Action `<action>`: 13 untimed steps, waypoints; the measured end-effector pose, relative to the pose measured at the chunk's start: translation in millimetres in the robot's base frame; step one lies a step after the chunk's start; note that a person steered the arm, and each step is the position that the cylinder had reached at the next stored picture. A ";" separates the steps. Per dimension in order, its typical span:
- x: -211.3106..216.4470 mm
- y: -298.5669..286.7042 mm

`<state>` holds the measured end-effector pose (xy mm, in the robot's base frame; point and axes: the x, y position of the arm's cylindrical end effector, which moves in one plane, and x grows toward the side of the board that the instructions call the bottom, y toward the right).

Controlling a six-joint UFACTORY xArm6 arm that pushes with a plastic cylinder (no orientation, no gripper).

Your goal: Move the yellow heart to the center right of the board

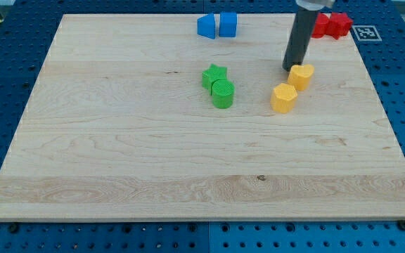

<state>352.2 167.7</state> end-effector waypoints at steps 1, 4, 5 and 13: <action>2.7 9.1; 6.9 -40.3; 19.4 -11.1; 69.8 33.4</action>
<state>422.0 201.1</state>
